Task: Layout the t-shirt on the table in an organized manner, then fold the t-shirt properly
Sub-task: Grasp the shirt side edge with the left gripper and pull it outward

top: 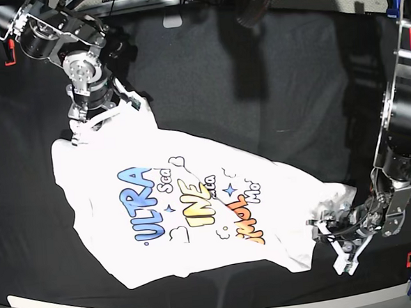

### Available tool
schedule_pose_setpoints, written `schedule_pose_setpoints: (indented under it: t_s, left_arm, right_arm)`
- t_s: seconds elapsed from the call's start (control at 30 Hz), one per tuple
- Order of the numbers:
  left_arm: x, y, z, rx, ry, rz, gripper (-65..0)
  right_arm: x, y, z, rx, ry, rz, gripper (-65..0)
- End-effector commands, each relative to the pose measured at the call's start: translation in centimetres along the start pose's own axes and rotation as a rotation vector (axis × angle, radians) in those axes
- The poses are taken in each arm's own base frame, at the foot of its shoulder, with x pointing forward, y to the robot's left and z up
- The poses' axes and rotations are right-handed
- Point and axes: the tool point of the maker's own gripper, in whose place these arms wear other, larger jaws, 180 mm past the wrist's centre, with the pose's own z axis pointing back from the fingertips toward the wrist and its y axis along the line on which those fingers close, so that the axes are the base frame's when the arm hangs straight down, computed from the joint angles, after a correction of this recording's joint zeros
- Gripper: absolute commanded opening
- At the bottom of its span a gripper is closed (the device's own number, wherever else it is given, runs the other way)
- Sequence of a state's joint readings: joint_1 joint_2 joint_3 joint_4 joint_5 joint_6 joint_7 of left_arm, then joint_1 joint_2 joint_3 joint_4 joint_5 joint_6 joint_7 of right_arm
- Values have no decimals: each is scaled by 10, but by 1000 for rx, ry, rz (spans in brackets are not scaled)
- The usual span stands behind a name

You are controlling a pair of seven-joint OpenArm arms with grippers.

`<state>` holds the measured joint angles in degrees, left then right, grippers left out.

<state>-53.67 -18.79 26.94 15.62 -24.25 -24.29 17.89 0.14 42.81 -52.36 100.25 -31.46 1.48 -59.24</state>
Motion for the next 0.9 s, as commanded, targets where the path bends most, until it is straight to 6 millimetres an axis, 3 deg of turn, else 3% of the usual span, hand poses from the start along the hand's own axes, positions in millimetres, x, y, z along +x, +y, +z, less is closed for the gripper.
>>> schedule_pose_setpoints:
  t_s: [0.0, 0.17, 0.27, 0.33, 0.43, 0.57, 0.7, 0.87]
  left_arm:
    - [37, 12, 8, 39, -87, -11, -464]
    - [38, 34, 15, 103, -108, -42, -465]
    - [26, 39, 17, 100, -84, 12, -465]
    - [8, 31, 14, 61, -46, 42, -465]
    - [-23, 3, 9, -77, 8, 18, -465]
    - [-57, -16, 2, -123, 64, 29, -465]
    - [-75, -24, 1, -140, 147, 27, -465]
    - [-70, -22, 7, -147, 180, 7, -465]
  right_arm:
    - [-3, -15, 0, -44, 6, -5, -650]
    - [-3, -15, 0, -44, 6, -5, -650]
    - [-3, -15, 0, -44, 6, -5, -650]
    - [-3, -15, 0, -44, 6, -6, -650]
    - [-2, -15, 0, -43, 4, -8, -650]
    - [3, -14, 1, -40, -4, -15, -650]
    - [5, -13, 1, -39, -7, -19, -650]
    - [5, -13, 1, -39, -9, -19, -650]
